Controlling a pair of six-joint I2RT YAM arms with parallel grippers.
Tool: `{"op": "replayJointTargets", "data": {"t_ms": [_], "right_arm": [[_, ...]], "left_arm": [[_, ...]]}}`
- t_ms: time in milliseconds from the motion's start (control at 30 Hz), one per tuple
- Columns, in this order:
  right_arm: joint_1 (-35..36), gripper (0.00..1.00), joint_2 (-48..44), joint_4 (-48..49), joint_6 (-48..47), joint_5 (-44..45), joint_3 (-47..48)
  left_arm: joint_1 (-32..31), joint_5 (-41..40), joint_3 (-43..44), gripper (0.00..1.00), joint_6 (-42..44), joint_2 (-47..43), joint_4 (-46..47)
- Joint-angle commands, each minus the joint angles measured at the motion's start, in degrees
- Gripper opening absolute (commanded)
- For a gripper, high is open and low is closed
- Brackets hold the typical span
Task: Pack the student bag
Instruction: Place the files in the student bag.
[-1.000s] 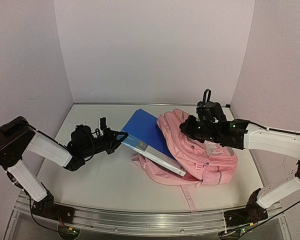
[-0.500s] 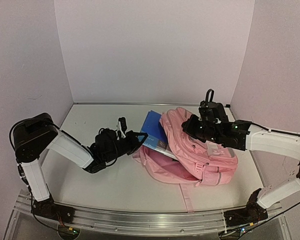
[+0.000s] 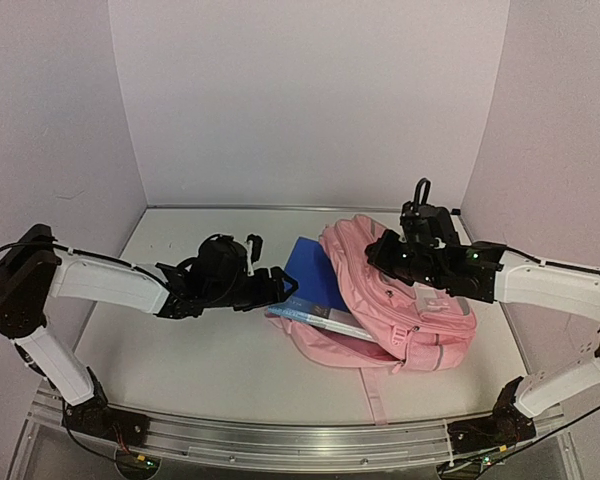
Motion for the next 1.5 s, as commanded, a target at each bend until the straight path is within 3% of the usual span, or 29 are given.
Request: {"op": "replayJointTargets", "data": {"t_ms": [0, 300, 600, 733, 1067, 1467], "right_arm": [[0.54, 0.0, -5.31, 14.85, -0.85, 1.38, 1.86], [0.56, 0.0, -5.77, 14.7, -1.4, 1.26, 2.02], [0.56, 0.0, -5.33, 14.68, -1.63, 1.18, 2.28], [0.55, 0.0, -5.14, 14.68, -1.81, 1.14, 2.1], [0.54, 0.0, -3.22, 14.69, -1.07, -0.68, 1.82], [0.53, 0.0, -1.07, 15.31, -0.89, 0.14, 1.29]], "left_arm": [[0.28, -3.28, 3.82, 0.79, 6.93, -3.65, -14.34], [0.27, -2.99, 11.04, 0.72, 9.37, 2.87, -22.8], [0.2, 7.55, 12.66, 0.3, 8.35, 7.95, -15.48], [-0.07, 10.13, 13.89, 0.18, 7.17, 9.51, -11.18], [-1.33, 16.97, 22.16, 0.15, 4.26, 19.04, -3.04], [-4.72, 22.37, 30.89, 0.14, 4.01, 25.5, -1.25]]}}
